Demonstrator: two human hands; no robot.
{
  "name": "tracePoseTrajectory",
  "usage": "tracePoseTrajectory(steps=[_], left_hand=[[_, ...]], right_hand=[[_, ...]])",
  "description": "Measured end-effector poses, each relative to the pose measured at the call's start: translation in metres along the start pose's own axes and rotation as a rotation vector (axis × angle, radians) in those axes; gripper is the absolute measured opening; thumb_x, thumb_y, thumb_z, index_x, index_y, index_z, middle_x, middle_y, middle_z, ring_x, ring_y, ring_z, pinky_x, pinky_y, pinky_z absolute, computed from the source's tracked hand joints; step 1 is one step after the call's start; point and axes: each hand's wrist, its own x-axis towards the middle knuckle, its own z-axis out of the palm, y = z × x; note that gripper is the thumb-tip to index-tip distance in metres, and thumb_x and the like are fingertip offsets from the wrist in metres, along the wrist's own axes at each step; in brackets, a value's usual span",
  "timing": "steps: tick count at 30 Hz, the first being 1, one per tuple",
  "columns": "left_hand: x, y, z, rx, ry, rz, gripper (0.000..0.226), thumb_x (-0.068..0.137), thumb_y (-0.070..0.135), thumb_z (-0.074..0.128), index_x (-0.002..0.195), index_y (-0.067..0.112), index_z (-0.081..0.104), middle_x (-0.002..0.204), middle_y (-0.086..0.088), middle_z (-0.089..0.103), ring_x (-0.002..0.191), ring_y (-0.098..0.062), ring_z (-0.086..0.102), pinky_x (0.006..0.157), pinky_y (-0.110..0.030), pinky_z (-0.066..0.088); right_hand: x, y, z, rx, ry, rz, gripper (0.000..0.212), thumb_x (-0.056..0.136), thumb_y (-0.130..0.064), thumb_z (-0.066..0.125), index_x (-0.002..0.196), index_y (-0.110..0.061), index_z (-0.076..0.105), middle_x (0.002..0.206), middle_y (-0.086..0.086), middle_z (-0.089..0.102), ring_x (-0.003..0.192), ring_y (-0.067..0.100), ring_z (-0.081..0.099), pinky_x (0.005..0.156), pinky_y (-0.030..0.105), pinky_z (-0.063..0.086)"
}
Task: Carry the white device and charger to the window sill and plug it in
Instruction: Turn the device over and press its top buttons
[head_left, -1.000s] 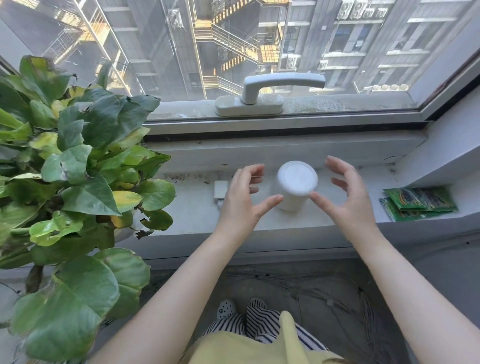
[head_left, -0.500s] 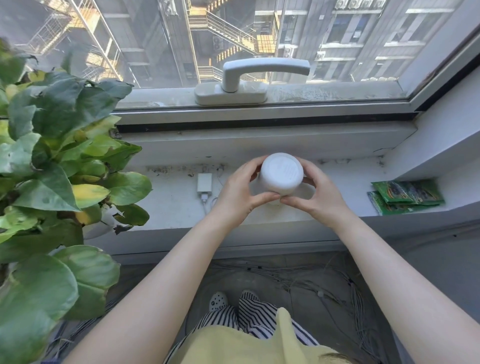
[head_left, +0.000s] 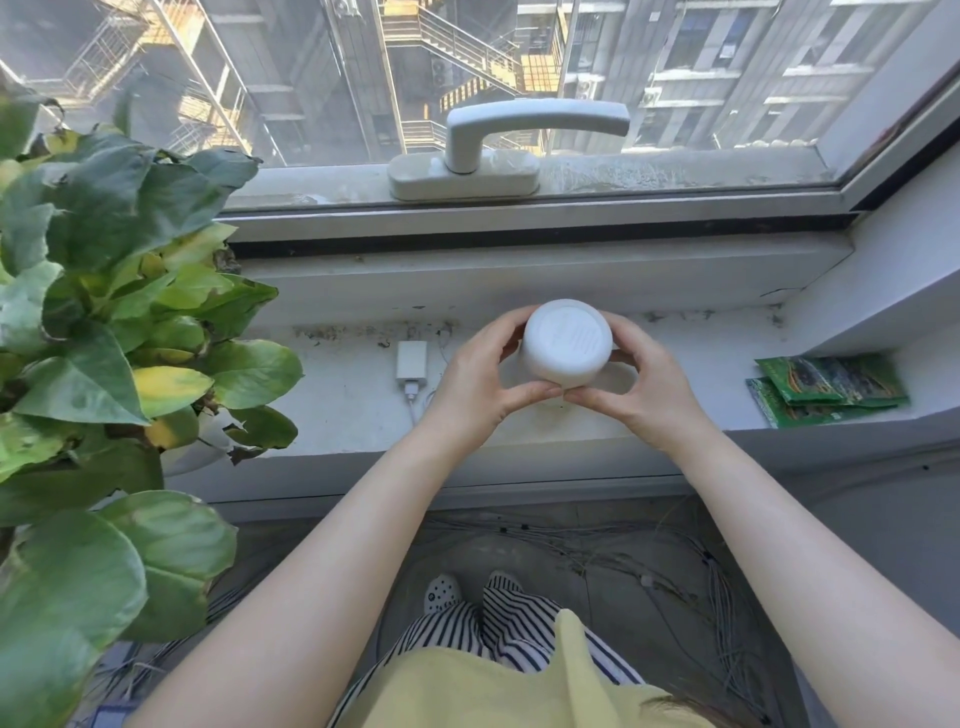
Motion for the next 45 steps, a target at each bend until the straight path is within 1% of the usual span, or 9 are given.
tracePoseTrajectory(steps=[10, 21, 25, 29, 31, 34, 38, 41, 45], left_hand=[[-0.005, 0.003, -0.001, -0.030, 0.046, -0.005, 0.070, 0.069, 0.023, 0.080, 0.132, 0.022, 0.051, 0.133, 0.008, 0.059, 0.127, -0.006, 0.051, 0.109, -0.032, 0.041], [-0.009, -0.002, -0.004, -0.051, 0.068, -0.039, 0.071, 0.068, 0.022, 0.080, 0.133, 0.020, 0.051, 0.133, 0.006, 0.059, 0.126, -0.006, 0.052, 0.109, -0.029, 0.041], [-0.010, 0.005, -0.008, -0.023, 0.072, -0.075, 0.066, 0.070, 0.032, 0.078, 0.131, 0.024, 0.053, 0.130, 0.010, 0.061, 0.120, -0.003, 0.055, 0.104, -0.024, 0.044], [-0.010, 0.018, -0.015, -0.107, 0.077, -0.244, 0.044, 0.072, 0.042, 0.074, 0.111, 0.023, 0.064, 0.106, 0.009, 0.071, 0.100, -0.005, 0.066, 0.088, -0.022, 0.053], [-0.010, 0.023, -0.016, -0.174, 0.075, -0.355, 0.043, 0.072, 0.046, 0.072, 0.104, 0.018, 0.068, 0.102, 0.003, 0.074, 0.095, -0.009, 0.069, 0.082, -0.023, 0.055], [-0.013, 0.027, -0.018, -0.298, 0.033, -0.508, 0.046, 0.076, 0.048, 0.069, 0.101, 0.009, 0.070, 0.096, -0.004, 0.075, 0.085, -0.012, 0.072, 0.075, -0.023, 0.057], [-0.016, 0.029, -0.023, -0.395, 0.013, -0.616, 0.047, 0.075, 0.051, 0.066, 0.092, 0.007, 0.068, 0.087, -0.008, 0.076, 0.076, -0.016, 0.074, 0.073, -0.023, 0.057], [-0.016, 0.031, -0.026, -0.434, 0.040, -0.651, 0.046, 0.077, 0.050, 0.066, 0.090, 0.006, 0.067, 0.089, -0.012, 0.076, 0.079, -0.020, 0.075, 0.073, -0.024, 0.058], [-0.015, 0.031, -0.028, -0.451, 0.067, -0.670, 0.051, 0.077, 0.051, 0.066, 0.092, 0.003, 0.066, 0.093, -0.017, 0.075, 0.082, -0.023, 0.075, 0.075, -0.027, 0.058]], right_hand=[[0.002, -0.002, 0.001, 0.023, -0.022, -0.018, 0.073, 0.066, -0.021, 0.087, 0.131, -0.024, 0.055, 0.130, -0.013, 0.062, 0.121, 0.007, 0.056, 0.102, 0.029, 0.045], [0.006, -0.004, 0.003, 0.008, -0.072, -0.008, 0.073, 0.066, -0.023, 0.087, 0.132, -0.026, 0.055, 0.130, -0.014, 0.062, 0.121, 0.008, 0.055, 0.102, 0.030, 0.044], [0.007, -0.013, -0.001, -0.007, -0.098, 0.002, 0.065, 0.064, -0.042, 0.081, 0.124, -0.038, 0.054, 0.123, -0.022, 0.061, 0.116, 0.007, 0.057, 0.100, 0.030, 0.045], [0.009, -0.025, -0.004, 0.007, -0.149, 0.069, 0.057, 0.067, -0.057, 0.067, 0.113, -0.023, 0.063, 0.108, -0.004, 0.070, 0.101, 0.019, 0.064, 0.090, 0.040, 0.051], [0.010, -0.032, -0.004, 0.049, -0.195, 0.144, 0.063, 0.065, -0.063, 0.063, 0.106, -0.015, 0.066, 0.102, 0.007, 0.073, 0.095, 0.024, 0.067, 0.086, 0.044, 0.052], [0.009, -0.040, -0.003, -0.010, -0.271, 0.265, 0.083, 0.058, -0.077, 0.053, 0.097, -0.005, 0.066, 0.091, 0.012, 0.069, 0.083, 0.024, 0.061, 0.078, 0.037, 0.045], [0.006, -0.051, 0.000, 0.039, -0.296, 0.367, 0.103, 0.055, -0.087, 0.053, 0.104, 0.002, 0.064, 0.111, 0.023, 0.069, 0.105, 0.035, 0.065, 0.096, 0.051, 0.050], [0.001, -0.059, 0.004, 0.105, -0.298, 0.357, 0.076, 0.075, -0.072, 0.053, 0.106, -0.003, 0.065, 0.114, 0.018, 0.069, 0.106, 0.027, 0.066, 0.091, 0.041, 0.055], [-0.002, -0.059, 0.003, 0.183, -0.339, 0.363, 0.058, 0.079, -0.065, 0.048, 0.110, -0.019, 0.065, 0.112, 0.002, 0.071, 0.099, 0.008, 0.068, 0.076, 0.021, 0.056]])
